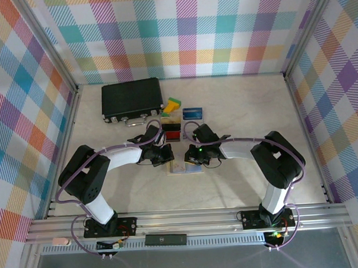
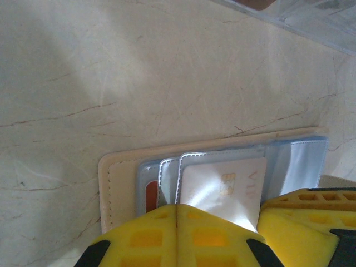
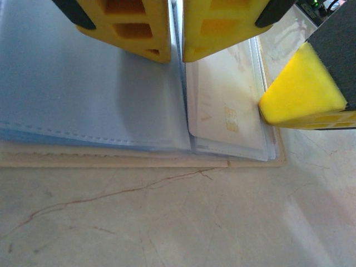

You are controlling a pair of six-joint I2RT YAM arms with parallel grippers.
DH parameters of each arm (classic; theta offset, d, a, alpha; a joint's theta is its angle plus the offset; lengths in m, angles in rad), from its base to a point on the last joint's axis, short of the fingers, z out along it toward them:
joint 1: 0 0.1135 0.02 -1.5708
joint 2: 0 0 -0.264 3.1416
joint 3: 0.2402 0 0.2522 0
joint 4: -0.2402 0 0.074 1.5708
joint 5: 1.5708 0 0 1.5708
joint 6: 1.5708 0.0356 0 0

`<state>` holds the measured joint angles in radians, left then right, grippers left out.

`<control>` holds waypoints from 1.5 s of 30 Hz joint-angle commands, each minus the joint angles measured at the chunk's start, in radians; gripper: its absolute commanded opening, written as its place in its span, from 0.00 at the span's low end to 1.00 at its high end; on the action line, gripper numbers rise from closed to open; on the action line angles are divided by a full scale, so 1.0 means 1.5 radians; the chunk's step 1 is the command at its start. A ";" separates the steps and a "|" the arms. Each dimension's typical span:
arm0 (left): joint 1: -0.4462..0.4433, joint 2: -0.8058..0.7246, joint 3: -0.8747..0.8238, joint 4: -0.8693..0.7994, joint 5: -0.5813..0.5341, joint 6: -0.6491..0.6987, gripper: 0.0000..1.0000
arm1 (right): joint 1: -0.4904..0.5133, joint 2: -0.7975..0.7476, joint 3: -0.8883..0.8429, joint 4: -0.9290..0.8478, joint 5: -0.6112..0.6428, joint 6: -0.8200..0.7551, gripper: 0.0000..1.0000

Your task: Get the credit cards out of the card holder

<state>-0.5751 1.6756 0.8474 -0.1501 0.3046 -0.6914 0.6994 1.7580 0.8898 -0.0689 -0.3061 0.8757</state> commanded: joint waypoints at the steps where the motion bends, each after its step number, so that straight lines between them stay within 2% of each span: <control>1: -0.004 0.019 -0.021 -0.021 -0.013 -0.004 0.02 | -0.004 0.016 0.004 -0.001 -0.020 -0.005 0.14; 8: -0.004 0.022 -0.025 -0.018 -0.010 -0.004 0.02 | -0.003 0.032 0.014 -0.001 -0.044 -0.009 0.14; 15: -0.004 0.021 -0.028 -0.019 -0.013 -0.005 0.01 | -0.003 -0.001 -0.004 0.009 -0.014 -0.011 0.14; 25: -0.004 0.019 -0.032 -0.020 -0.021 -0.007 0.01 | -0.003 -0.008 -0.021 0.038 -0.019 -0.006 0.15; 31: -0.004 0.017 -0.034 -0.020 -0.025 -0.009 0.01 | -0.003 -0.043 -0.045 0.047 0.015 -0.003 0.16; 45: -0.004 0.017 -0.035 -0.020 -0.021 -0.010 0.01 | -0.003 -0.004 -0.034 0.078 -0.042 -0.001 0.17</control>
<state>-0.5747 1.6760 0.8341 -0.1211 0.3042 -0.6952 0.6930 1.7313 0.8261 0.0299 -0.3393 0.8757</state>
